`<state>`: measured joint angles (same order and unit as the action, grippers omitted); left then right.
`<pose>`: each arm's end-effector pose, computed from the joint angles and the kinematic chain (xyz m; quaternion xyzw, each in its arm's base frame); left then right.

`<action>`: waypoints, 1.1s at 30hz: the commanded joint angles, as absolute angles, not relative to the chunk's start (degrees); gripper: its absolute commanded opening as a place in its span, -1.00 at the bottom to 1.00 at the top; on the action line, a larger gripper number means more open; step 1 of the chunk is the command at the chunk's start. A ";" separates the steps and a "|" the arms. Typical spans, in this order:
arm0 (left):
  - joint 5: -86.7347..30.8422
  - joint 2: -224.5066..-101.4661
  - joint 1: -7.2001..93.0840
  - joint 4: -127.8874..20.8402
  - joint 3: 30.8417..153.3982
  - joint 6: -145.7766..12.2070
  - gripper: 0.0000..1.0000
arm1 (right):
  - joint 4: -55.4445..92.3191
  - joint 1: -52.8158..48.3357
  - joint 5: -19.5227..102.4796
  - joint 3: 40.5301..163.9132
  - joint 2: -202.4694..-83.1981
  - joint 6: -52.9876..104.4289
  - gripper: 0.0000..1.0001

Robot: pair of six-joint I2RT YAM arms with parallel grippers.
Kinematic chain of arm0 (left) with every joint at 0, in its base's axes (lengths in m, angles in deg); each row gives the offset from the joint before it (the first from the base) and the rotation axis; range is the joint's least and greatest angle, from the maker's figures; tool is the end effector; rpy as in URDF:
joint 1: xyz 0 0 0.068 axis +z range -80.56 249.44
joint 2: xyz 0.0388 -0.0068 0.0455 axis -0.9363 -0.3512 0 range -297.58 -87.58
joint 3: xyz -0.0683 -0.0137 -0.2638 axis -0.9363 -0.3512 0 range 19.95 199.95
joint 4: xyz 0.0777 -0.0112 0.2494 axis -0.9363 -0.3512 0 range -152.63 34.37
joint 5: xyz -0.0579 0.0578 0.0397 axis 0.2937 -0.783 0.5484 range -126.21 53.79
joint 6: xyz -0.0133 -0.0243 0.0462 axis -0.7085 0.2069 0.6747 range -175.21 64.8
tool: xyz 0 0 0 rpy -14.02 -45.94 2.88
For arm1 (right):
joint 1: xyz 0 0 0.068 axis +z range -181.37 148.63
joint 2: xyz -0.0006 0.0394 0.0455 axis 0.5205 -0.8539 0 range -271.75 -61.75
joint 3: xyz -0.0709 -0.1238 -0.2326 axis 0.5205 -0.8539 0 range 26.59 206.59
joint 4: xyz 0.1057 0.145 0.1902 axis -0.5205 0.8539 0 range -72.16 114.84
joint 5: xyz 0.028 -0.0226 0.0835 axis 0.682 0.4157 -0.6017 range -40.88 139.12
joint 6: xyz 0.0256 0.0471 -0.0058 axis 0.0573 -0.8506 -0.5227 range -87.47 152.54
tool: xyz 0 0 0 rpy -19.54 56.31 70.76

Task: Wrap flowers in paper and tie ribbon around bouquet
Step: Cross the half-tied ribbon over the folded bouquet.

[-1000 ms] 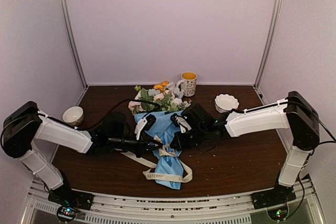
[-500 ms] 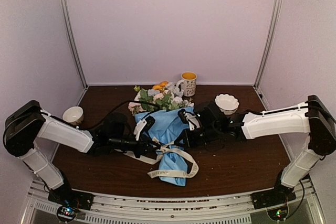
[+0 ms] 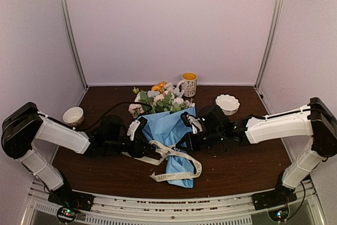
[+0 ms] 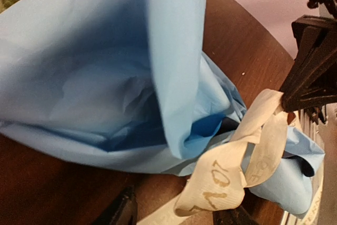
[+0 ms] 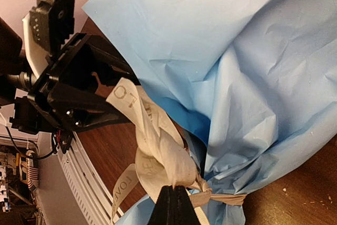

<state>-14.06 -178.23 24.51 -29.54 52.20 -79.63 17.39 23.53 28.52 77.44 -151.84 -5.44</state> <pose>0.1980 -0.2163 0.1431 0.2441 0.8294 -0.4077 0.2936 0.1805 0.2787 0.2019 -0.2069 0.8662 0.4193 0.1762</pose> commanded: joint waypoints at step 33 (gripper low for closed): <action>-11.98 -170.73 16.97 -45.56 64.17 -31.29 0.82 | 11.43 23.38 26.82 78.17 -153.28 -7.44 -1.00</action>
<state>-14.80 -167.15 17.10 -43.90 62.06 -37.97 15.01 23.50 27.99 77.72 -152.82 -6.29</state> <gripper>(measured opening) 0.877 0.009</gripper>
